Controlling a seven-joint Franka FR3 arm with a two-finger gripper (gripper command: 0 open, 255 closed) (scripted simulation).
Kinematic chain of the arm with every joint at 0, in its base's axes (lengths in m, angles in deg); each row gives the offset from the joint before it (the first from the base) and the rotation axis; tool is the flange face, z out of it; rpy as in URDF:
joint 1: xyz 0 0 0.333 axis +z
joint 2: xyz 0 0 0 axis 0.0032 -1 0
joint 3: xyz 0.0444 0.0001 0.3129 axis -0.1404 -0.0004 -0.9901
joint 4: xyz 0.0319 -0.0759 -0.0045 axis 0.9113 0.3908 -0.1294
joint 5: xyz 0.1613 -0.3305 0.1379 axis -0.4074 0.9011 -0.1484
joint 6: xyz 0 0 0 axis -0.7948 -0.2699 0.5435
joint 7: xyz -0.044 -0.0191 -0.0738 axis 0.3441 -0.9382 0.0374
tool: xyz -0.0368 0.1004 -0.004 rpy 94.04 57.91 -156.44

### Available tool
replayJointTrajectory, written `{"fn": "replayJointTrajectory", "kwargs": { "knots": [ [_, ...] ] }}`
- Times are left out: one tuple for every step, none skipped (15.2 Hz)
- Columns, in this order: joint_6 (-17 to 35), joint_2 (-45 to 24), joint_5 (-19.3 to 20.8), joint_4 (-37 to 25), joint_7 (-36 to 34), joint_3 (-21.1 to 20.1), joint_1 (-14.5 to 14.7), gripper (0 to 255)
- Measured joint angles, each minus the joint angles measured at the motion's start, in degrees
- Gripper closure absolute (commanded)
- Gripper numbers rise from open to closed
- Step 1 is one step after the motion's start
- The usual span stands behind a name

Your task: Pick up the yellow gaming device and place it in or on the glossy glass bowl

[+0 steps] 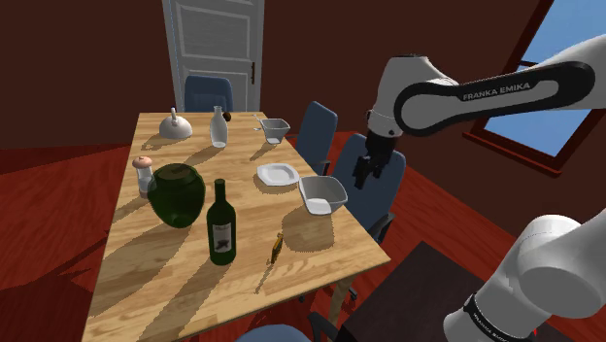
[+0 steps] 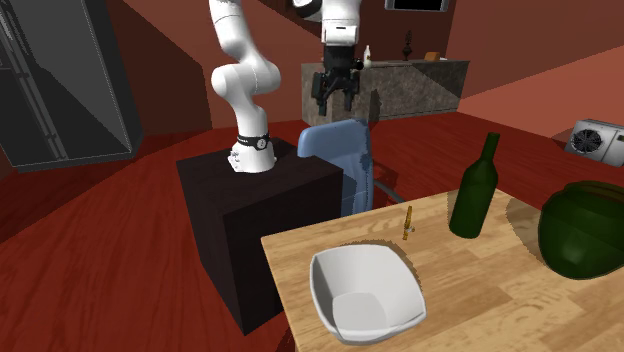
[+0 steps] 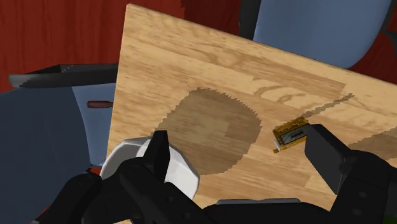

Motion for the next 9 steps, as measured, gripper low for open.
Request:
{"fn": "replayJointTrajectory", "kwargs": {
  "knots": [
    [1.5,-2.1,-0.1,-0.4,-1.1,-0.6,0.2,0],
    [3.2,-4.1,-0.2,-0.7,-2.1,-1.1,0.3,0],
    [4.8,-6.1,-0.1,-1.0,-2.9,-1.5,0.3,0],
    [6.2,-8.2,0.0,-1.6,-3.9,-2.1,0.4,0],
    [7.7,-10.2,0.1,-1.9,-5.0,-2.5,0.5,0],
    [9.1,-12.3,0.3,-2.6,-5.9,-2.9,0.5,0],
    [10.2,-14.6,0.6,-3.7,-6.6,-3.1,0.4,0],
    [11.8,-16.7,0.8,-3.9,-7.7,-3.6,0.6,0],
    [13.0,-19.3,1.2,-5.4,-8.9,-3.9,0.7,0]
  ]
}}
